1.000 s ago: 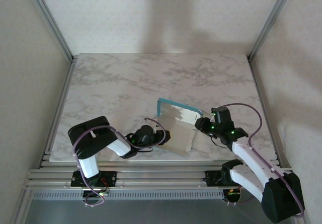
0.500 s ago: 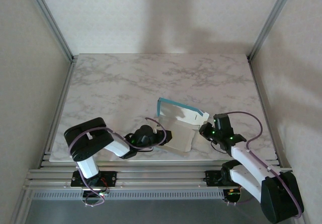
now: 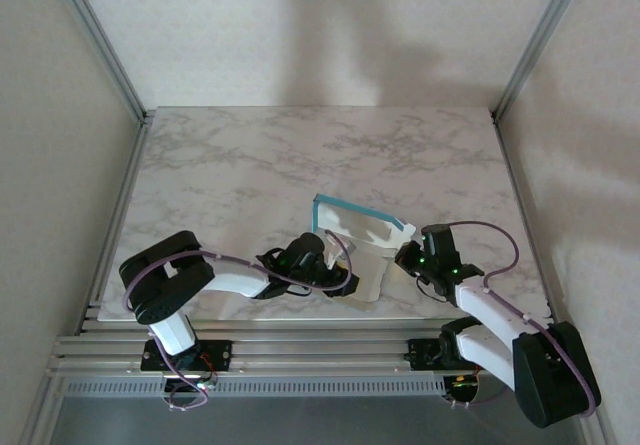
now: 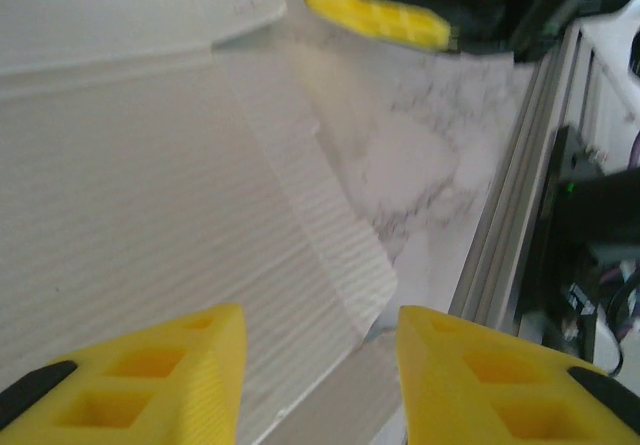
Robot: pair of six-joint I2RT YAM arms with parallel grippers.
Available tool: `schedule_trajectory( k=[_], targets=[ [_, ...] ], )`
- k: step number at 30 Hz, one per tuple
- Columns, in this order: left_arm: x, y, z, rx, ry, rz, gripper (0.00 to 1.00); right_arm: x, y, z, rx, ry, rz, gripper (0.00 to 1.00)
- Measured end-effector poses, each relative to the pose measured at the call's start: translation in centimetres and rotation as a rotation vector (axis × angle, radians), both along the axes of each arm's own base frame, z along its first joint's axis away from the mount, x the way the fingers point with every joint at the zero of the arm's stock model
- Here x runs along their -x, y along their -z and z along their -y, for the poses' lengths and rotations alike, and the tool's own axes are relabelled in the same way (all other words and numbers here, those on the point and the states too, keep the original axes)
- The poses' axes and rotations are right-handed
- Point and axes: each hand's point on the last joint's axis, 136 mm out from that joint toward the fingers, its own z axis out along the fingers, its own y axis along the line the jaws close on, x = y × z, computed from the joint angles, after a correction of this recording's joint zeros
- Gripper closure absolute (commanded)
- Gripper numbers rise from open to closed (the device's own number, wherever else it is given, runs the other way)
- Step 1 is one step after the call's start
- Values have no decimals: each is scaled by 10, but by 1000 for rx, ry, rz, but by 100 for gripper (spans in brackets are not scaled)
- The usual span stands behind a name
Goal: Fold the paper box
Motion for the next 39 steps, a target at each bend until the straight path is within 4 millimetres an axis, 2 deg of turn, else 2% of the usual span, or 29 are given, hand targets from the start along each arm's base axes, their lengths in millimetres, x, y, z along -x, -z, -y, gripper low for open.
schedule_trajectory(
  k=[9,13,23,39],
  targets=[
    [15,29,-8,-128,90,-46,60,-7,5,-1,-16,24,5,100],
    [14,27,-4,-109,80,-57,61,-10,7,-3,-24,24,12,100],
    [15,24,13,-33,52,-100,62,-22,-7,-10,-59,15,86,100],
    [25,22,24,-10,57,-130,63,-22,2,-26,-53,-38,82,100]
  ],
)
